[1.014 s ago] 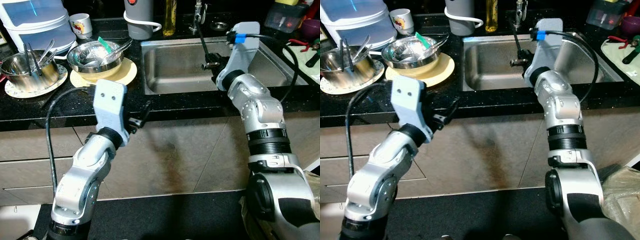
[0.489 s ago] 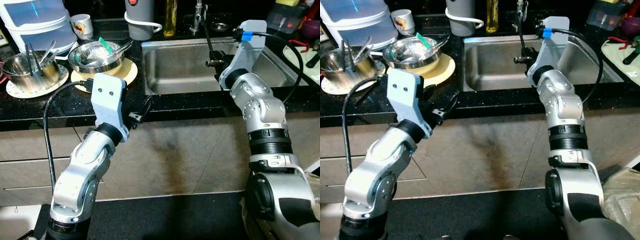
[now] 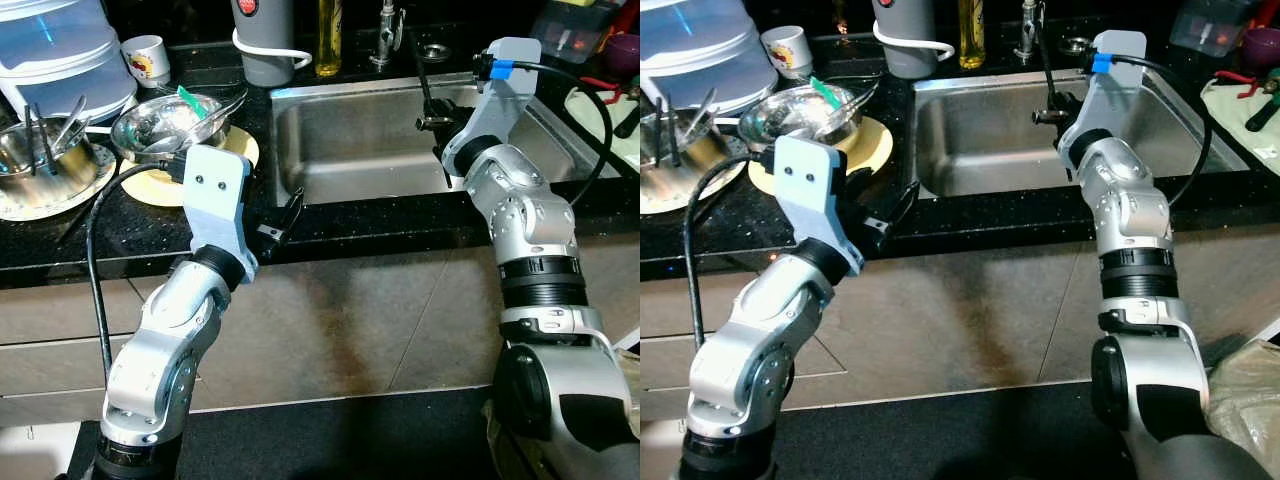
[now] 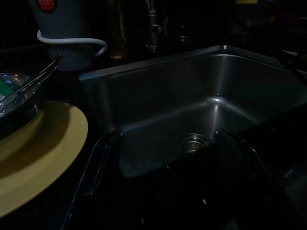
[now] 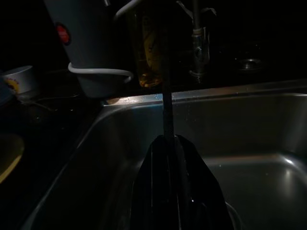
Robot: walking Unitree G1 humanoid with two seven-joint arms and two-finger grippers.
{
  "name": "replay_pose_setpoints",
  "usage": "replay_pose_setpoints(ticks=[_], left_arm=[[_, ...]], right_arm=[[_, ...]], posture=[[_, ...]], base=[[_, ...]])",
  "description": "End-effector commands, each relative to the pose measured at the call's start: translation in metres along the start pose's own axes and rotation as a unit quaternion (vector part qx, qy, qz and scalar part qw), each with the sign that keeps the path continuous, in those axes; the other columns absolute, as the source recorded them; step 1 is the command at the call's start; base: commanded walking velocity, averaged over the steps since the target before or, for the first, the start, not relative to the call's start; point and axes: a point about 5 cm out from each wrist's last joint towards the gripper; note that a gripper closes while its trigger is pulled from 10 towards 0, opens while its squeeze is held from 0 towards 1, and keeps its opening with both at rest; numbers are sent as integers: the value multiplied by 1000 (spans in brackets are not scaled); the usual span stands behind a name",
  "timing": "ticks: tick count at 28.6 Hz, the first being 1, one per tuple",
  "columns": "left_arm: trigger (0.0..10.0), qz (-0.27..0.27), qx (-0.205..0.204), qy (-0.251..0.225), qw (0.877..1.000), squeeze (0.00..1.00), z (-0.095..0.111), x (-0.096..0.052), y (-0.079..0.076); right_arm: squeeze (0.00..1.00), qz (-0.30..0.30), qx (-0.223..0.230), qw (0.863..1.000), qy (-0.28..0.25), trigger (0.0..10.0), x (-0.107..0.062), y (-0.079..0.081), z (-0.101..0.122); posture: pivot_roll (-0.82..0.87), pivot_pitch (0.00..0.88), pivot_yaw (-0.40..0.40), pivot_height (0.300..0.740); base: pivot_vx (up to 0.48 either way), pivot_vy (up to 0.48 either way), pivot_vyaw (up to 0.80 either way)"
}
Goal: Kitchen organization
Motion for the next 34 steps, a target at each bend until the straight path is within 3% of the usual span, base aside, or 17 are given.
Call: replay_pose_setpoints(ticks=[1,19,24,29,31,32,34], left_arm=[[10000,7,8,-6,1000,0,2,-1,4],[10000,4,8,-5,1000,0,1,-1,2],[10000,2,8,-5,1000,0,0,-1,1],[10000,-6,3,-2,1000,0,-1,-1,-1],[10000,-21,-5,1,1000,0,-3,-2,-5],[10000,-21,-5,1,1000,0,-3,-2,-5],[10000,-35,-10,7,999,0,-5,-3,-10]], right_arm=[[0,2,10,1000,2,10000,1,1,-2],[0,4,10,1000,1,10000,2,2,-2],[0,6,-10,1000,10,10000,3,3,-2],[0,9,-104,992,65,10000,4,1,-11],[0,16,-174,979,109,10000,3,-4,-18],[0,16,-174,979,109,10000,3,-4,-18],[0,24,-243,957,158,10000,0,-11,-25]], posture=[[18,16,4,740],[15,12,2,740],[15,10,1,740],[17,6,-1,740],[18,1,-3,740],[18,1,-3,740],[17,1,-5,740]], base=[[311,0,0],[305,0,0],[306,0,0],[301,0,0],[122,0,0],[0,0,0],[0,0,0]])
Point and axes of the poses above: a point about 5 cm out from each wrist's last joint towards the gripper, its own x axis pointing out of the wrist towards the gripper, its own z axis along the axis of the wrist's last joint, y = z × x, and after that the axes turned 9 degrees about x, right-handed
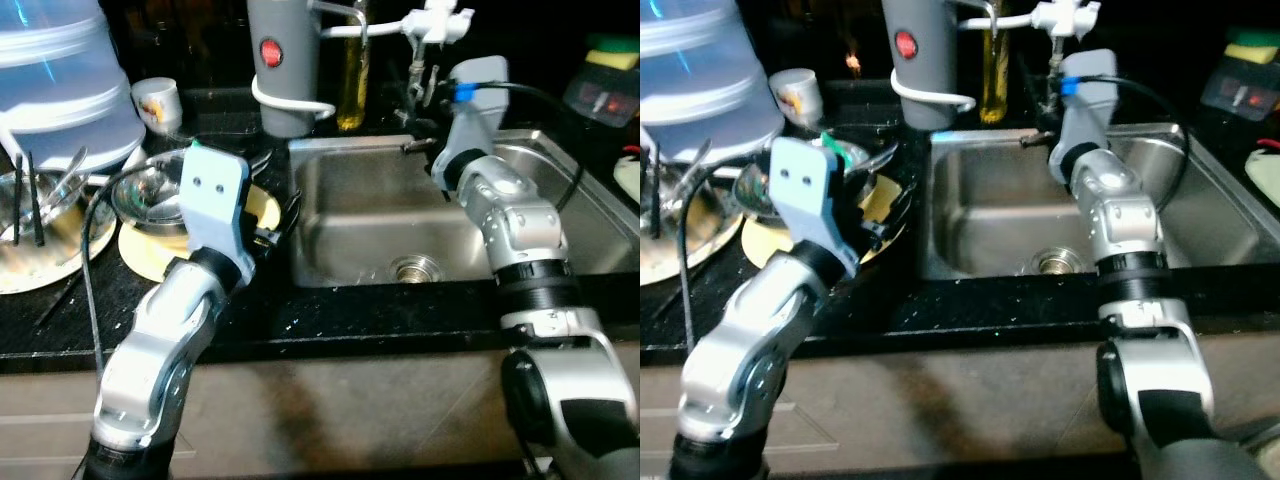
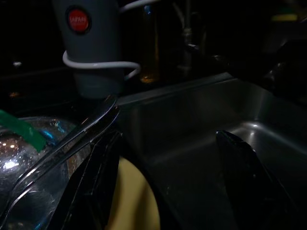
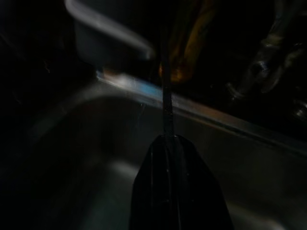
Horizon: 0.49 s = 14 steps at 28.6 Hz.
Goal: Kitchen organization
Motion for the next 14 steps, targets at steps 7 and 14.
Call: replay_pose_setpoints(ticks=[7,14], left_arm=[[10000,-32,-12,16,999,0,-6,-4,-12],[10000,-59,-22,15,998,0,-5,-8,-20]], right_arm=[[0,22,-143,981,126,10000,-2,-4,-24],[0,62,-213,954,203,10000,1,7,-43]], posture=[[18,16,-11,740],[19,24,-22,740]], base=[[0,0,0],[0,0,0]])
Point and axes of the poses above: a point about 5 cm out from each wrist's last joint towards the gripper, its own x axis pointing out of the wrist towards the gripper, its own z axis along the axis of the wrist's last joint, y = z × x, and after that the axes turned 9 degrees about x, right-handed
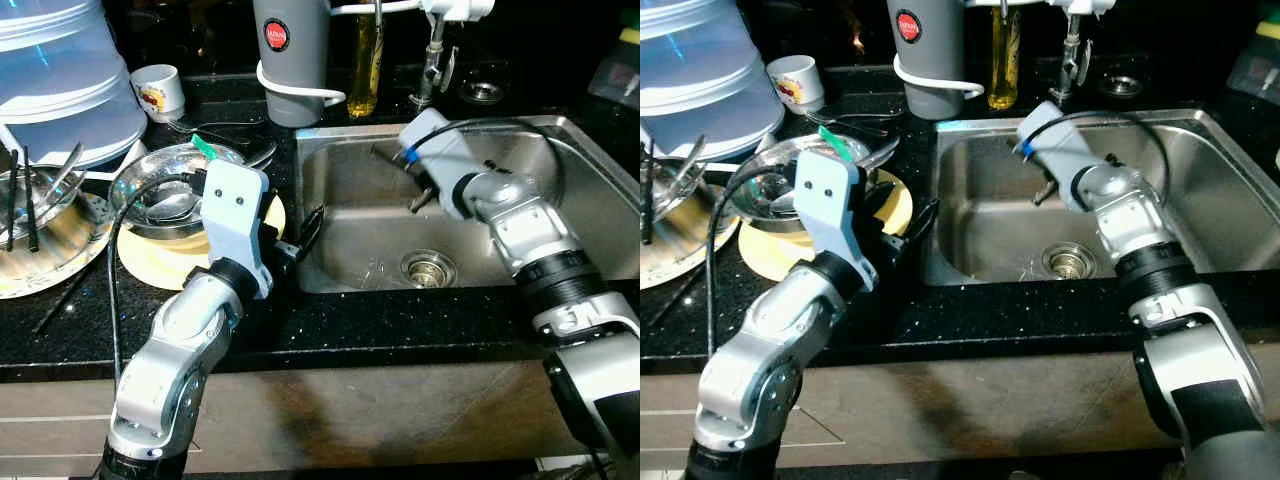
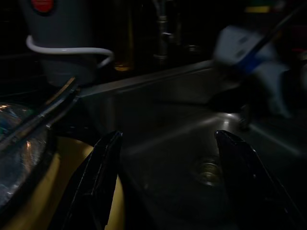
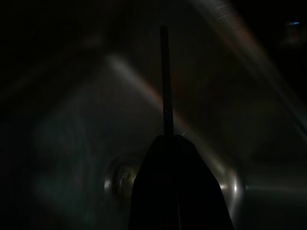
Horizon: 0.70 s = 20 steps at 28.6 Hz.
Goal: Kitchen organization
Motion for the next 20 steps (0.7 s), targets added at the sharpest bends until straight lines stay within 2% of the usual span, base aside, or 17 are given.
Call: replay_pose_setpoints(ticks=[1,3,4,5,6,7,8,9,10,12,13,14,15,17,18,19,20], left_arm=[[10000,-13,-1,6,1000,0,-1,-3,-5],[10000,-15,-1,7,1000,0,-2,-4,-6],[10000,-16,0,9,1000,0,-2,-5,-7],[10000,-16,0,9,1000,0,-2,-5,-7],[10000,-16,1,11,1000,0,-3,-5,-7],[10000,-14,2,12,1000,0,-3,-6,-7],[10000,-14,2,12,1000,0,-3,-6,-7],[10000,-8,5,15,1000,0,-4,-8,-4],[10000,-8,5,15,1000,0,-4,-8,-4],[10000,-6,6,17,1000,0,-4,-9,-3],[10000,-4,8,17,1000,0,-5,-9,-2],[10000,-4,8,17,1000,0,-5,-9,-2],[10000,-2,10,17,1000,0,-5,-8,-1],[10000,4,17,16,1000,0,-4,-6,1],[10000,15,18,18,1000,0,-5,-6,3],[10000,15,18,18,1000,0,-5,-6,3],[10000,23,19,19,999,0,-5,-5,5]], right_arm=[[0,24,-26,999,27,10000,6,11,-3],[0,36,-32,998,36,10000,9,17,-6],[98,43,-16,999,29,10000,13,24,-7],[98,43,-16,999,29,10000,13,24,-7],[1000,41,7,999,16,10000,15,27,-6],[1000,32,44,998,-15,10000,16,26,0],[1000,32,44,998,-15,10000,16,26,0],[1000,10,127,988,-87,10000,13,19,15],[1000,10,127,988,-87,10000,13,19,15],[1000,4,159,980,-121,10000,10,15,22],[533,5,184,970,-157,10000,6,11,29],[533,5,184,970,-157,10000,6,11,29],[0,19,224,954,-197,10000,1,8,36],[0,68,302,909,-278,10000,-13,3,48],[0,90,321,891,-307,10000,-19,2,50],[0,90,321,891,-307,10000,-19,2,50],[0,102,328,882,-322,10000,-22,3,52]], posture=[[19,26,-23,740],[22,28,-24,740],[23,29,-28,740],[23,29,-28,740],[29,31,-30,740],[30,35,-29,740],[30,35,-29,740],[27,39,-24,740],[27,39,-24,740],[26,39,-22,740],[21,40,-18,740],[21,40,-18,740],[18,40,-12,740],[12,39,-7,740],[10,41,-4,740],[10,41,-4,740],[10,41,-3,740]], base=[[0,0,0],[0,0,0],[0,0,0],[0,0,0],[0,0,0],[0,0,0],[0,0,0],[0,0,0],[0,0,0],[0,0,0],[0,0,0],[0,0,0],[0,0,0],[0,0,0],[0,0,0],[0,0,0],[0,0,0]])
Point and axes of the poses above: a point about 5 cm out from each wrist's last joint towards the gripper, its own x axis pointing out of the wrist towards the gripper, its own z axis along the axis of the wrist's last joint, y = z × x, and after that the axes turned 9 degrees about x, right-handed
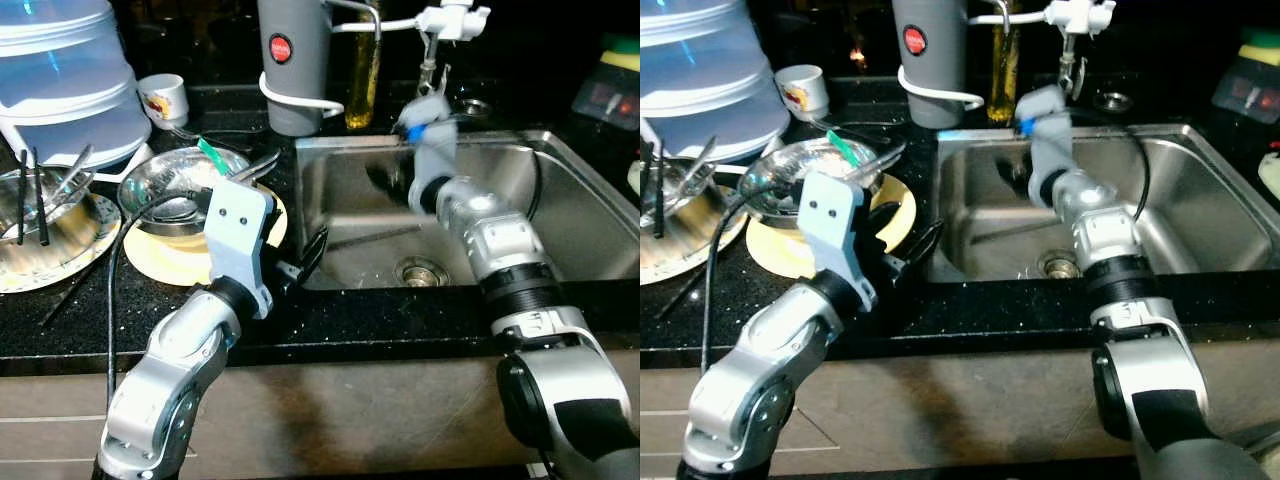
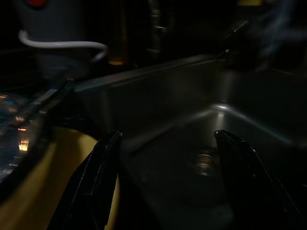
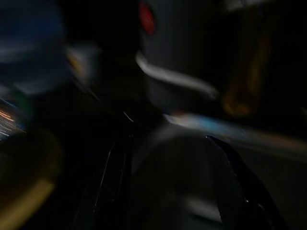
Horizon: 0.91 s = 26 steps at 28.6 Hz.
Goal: Kitchen organization
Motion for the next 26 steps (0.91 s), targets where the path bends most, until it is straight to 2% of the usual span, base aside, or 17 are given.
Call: replay_pose_setpoints(ticks=[1,6,7,9,14,15,18,26], left_arm=[[10000,21,8,14,1000,0,-4,1,5],[10000,30,7,28,999,0,-8,1,7],[10000,42,22,35,998,0,-9,1,9],[10000,45,27,37,998,0,-9,2,10],[10000,60,46,42,996,0,-12,3,12],[10000,60,46,42,996,0,-12,3,12],[10000,62,48,44,996,0,-12,3,11],[10000,68,54,45,995,0,-13,3,12]], right_arm=[[0,24,35,999,-23,10000,-4,3,0],[0,32,67,996,-41,10000,-6,6,-3],[0,37,93,993,-57,10000,-5,10,-4],[0,38,102,992,-62,10000,-5,11,-4],[0,66,173,977,-101,10000,-8,22,-1],[0,66,173,977,-101,10000,-8,22,-1],[0,94,188,972,-102,10000,-12,35,-6],[0,95,177,976,-86,10000,-14,37,-11]], posture=[[10,39,-4,740],[14,39,-2,740],[15,38,0,740],[15,38,0,740],[16,34,-1,740],[16,34,-1,740],[17,32,-4,740],[17,22,-8,740]], base=[[0,0,0],[0,0,0],[0,0,0],[0,0,0],[0,0,0],[0,0,0],[0,0,0],[-230,0,0]])
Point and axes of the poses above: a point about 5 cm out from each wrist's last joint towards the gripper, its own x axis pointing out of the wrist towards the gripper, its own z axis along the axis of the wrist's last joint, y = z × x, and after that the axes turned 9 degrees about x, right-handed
